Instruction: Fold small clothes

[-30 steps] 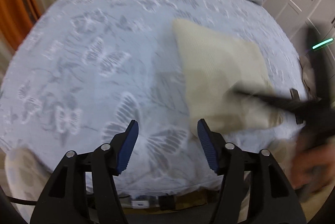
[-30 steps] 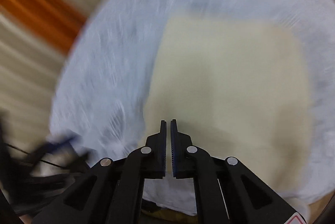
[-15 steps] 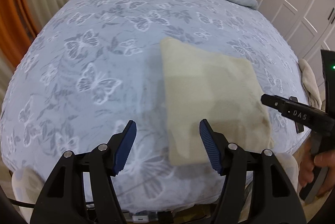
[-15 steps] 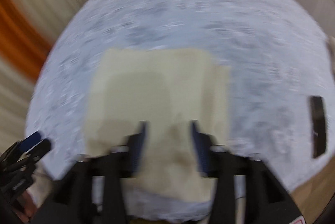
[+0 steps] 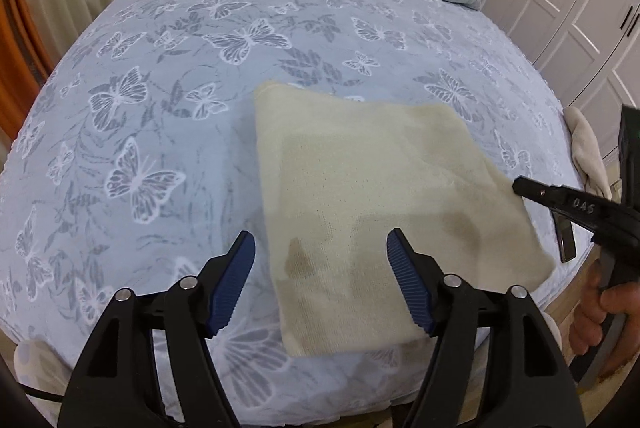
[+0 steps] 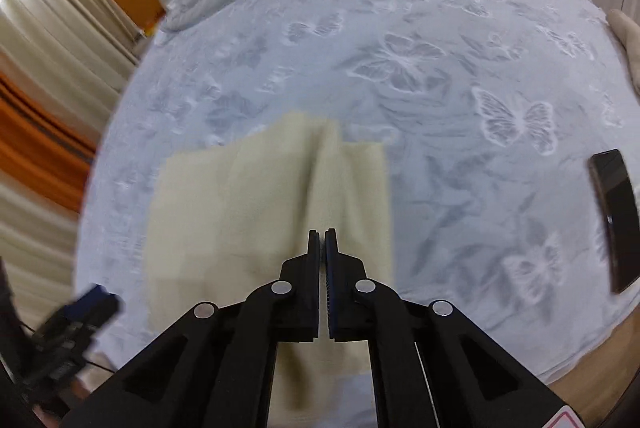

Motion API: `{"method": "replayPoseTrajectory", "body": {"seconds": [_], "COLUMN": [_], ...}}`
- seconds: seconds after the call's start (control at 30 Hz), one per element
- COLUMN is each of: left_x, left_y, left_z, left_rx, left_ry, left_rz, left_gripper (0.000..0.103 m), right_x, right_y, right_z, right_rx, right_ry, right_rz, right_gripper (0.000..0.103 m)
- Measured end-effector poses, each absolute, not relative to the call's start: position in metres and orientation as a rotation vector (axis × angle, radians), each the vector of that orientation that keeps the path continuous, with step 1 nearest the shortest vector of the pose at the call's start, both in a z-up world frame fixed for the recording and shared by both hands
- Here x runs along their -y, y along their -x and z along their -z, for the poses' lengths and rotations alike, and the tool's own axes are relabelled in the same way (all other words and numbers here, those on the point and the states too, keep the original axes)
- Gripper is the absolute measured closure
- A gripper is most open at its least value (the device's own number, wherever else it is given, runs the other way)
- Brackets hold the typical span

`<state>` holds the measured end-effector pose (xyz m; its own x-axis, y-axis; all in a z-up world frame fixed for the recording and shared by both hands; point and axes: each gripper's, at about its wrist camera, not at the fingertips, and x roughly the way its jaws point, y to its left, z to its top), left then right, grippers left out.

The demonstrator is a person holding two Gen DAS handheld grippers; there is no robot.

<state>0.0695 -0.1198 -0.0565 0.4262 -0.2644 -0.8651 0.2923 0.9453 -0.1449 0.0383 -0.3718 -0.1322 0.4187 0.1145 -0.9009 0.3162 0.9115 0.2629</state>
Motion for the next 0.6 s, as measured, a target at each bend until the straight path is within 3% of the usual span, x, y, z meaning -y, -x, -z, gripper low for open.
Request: {"method": "replayPoseTrajectory", "body": {"seconds": [0.07, 0.2, 0.3, 0.33, 0.37, 0.43, 0.5, 0.53, 0.6], "left_x": [0.125, 0.126, 0.127, 0.129, 0.130, 0.133, 0.134, 0.135, 0.135], "left_y": [-0.075, -0.083, -0.088, -0.089, -0.091, -0.092, -0.091, -0.091, -0.091], "left_z": [0.067, 0.073, 0.074, 0.075, 0.075, 0.075, 0.073, 0.071, 0.068], "left_rx": [-1.110, -1.133, -1.130, -1.134, -1.138, -1.140, -1.137, -1.135, -1.127], "left_ry": [-0.026, 0.019, 0.033, 0.033, 0.036, 0.043, 0.044, 0.039, 0.036], "left_rz": [0.345, 0.354, 0.373, 0.371, 0.372, 0.371, 0.377, 0.383, 0.399], "left_gripper": [0.035, 0.034, 0.031, 0.031, 0.031, 0.031, 0.031, 0.031, 0.031], "right_x": [0.375, 0.391, 0.388, 0.385, 0.382, 0.370, 0.359, 0.356, 0.354], "right_y": [-0.040, -0.034, -0.058, -0.071, -0.082, -0.106, -0.116, -0.116, -0.108], "right_z": [0.168, 0.132, 0.113, 0.113, 0.116, 0.141, 0.161, 0.151, 0.116], "right_rx": [-1.235, -1.068, -1.026, -1.035, -1.049, -1.148, -1.209, -1.176, -1.068], "right_ry": [-0.439, -0.629, -0.665, -0.644, -0.623, -0.566, -0.544, -0.545, -0.499], "right_rz": [0.146, 0.120, 0.022, 0.005, -0.005, 0.001, -0.010, -0.035, -0.025], "right_gripper": [0.099, 0.086, 0.062, 0.045, 0.039, 0.039, 0.078, 0.092, 0.094]}}
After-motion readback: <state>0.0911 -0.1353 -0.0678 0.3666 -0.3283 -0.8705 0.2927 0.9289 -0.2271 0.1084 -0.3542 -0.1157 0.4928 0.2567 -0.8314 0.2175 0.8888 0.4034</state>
